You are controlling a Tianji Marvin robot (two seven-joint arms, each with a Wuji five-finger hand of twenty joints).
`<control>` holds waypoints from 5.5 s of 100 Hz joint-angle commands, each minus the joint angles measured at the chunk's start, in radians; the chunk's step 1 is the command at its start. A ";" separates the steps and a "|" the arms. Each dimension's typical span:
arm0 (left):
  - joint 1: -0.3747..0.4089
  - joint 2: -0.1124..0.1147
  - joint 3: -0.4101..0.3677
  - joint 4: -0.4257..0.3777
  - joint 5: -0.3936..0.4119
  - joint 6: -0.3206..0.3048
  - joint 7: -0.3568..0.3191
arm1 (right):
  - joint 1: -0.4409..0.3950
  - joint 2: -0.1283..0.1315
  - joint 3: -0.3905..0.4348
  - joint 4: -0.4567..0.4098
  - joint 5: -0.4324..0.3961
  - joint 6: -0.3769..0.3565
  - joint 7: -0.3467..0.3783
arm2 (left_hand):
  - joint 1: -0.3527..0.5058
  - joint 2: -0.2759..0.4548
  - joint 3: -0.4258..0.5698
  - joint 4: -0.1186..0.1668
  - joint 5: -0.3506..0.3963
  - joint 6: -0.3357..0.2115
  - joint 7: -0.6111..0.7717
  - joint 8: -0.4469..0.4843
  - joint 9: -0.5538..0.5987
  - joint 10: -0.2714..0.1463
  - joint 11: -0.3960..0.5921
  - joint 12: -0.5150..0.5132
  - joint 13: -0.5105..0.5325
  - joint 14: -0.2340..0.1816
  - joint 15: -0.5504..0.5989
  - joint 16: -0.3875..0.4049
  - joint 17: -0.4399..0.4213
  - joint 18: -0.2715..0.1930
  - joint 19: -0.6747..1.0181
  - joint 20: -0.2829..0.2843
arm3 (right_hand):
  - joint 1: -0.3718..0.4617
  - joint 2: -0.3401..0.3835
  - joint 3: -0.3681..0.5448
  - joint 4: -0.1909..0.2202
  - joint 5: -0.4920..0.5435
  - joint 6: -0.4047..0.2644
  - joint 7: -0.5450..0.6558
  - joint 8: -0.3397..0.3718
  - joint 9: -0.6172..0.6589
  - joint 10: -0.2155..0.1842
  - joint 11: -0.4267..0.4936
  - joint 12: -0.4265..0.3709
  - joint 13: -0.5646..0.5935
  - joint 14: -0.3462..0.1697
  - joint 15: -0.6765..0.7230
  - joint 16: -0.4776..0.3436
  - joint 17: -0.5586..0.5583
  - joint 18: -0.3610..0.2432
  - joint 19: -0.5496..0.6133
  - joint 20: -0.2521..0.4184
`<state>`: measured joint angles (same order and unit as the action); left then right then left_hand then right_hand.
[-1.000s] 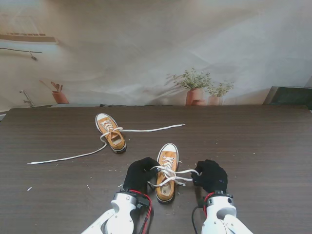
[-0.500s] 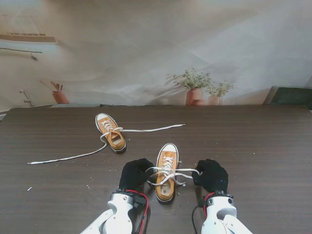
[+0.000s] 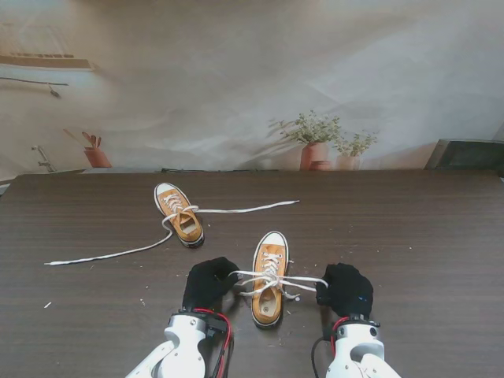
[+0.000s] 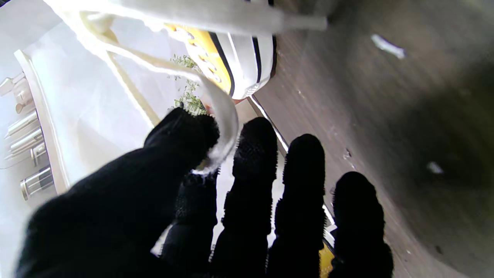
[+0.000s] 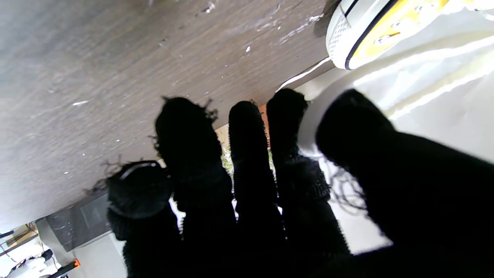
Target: Tie the shoelaces into a bow on the shoes
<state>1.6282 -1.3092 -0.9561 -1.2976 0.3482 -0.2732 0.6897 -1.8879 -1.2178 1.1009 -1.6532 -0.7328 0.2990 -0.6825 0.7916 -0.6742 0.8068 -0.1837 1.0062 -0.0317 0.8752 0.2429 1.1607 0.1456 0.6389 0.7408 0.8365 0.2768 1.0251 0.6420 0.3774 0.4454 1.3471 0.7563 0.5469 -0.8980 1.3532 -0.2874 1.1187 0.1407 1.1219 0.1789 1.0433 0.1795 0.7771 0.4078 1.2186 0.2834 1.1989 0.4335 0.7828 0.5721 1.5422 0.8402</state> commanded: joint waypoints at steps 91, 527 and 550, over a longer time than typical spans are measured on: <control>0.049 0.016 -0.081 -0.038 0.028 0.021 0.013 | -0.014 -0.008 -0.001 0.032 -0.060 0.088 -0.067 | 0.016 -0.010 0.020 0.001 0.052 -0.001 0.022 -0.021 0.026 -0.003 -0.038 -0.023 0.022 -0.033 -0.035 -0.036 0.024 -0.017 0.029 -0.006 | 0.031 0.015 0.087 0.043 0.085 0.112 0.044 0.159 0.173 -0.041 0.008 0.029 0.083 -0.056 0.088 0.031 0.119 -0.007 0.034 -0.070; 0.402 0.160 -0.397 -0.367 0.382 -0.112 -0.255 | 0.351 0.120 -0.068 0.103 -0.457 -0.132 0.105 | -0.007 0.310 -0.516 0.147 -0.489 0.142 -0.715 -0.063 -0.854 0.026 -0.441 -0.397 -0.576 -0.064 -0.936 -0.220 -0.363 -0.105 -1.143 -0.043 | 0.113 0.197 -0.114 -0.016 -0.172 -0.282 -0.086 0.170 0.234 -0.126 0.236 0.153 0.093 -0.200 0.233 0.171 0.310 -0.083 0.116 -0.177; 0.413 0.161 -0.393 -0.381 0.396 -0.120 -0.246 | 0.430 0.126 -0.029 0.228 -0.452 -0.220 0.035 | -0.006 0.318 -0.524 0.148 -0.487 0.141 -0.716 -0.063 -0.855 0.027 -0.440 -0.398 -0.575 -0.063 -0.936 -0.219 -0.361 -0.104 -1.144 -0.043 | 0.100 0.211 -0.130 -0.016 -0.188 -0.322 -0.093 0.167 0.227 -0.141 0.239 0.153 0.093 -0.204 0.223 0.164 0.304 -0.090 0.113 -0.177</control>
<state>2.0314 -1.1498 -1.3517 -1.6601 0.7353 -0.3880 0.4534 -1.4905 -1.1097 1.0521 -1.4364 -1.1832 0.0791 -0.6619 0.8022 -0.3956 0.2859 -0.0538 0.5099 0.1034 0.1611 0.1588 0.3068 0.1775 0.1901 0.3326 0.2490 0.2122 0.0882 0.3953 0.0153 0.3240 0.2045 0.6945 0.5976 -0.7880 1.1952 -0.3190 0.9028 -0.1145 0.9400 0.2962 1.2653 0.0538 0.9909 0.5494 1.2827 0.0994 1.4167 0.5998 1.0819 0.4749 1.6169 0.6708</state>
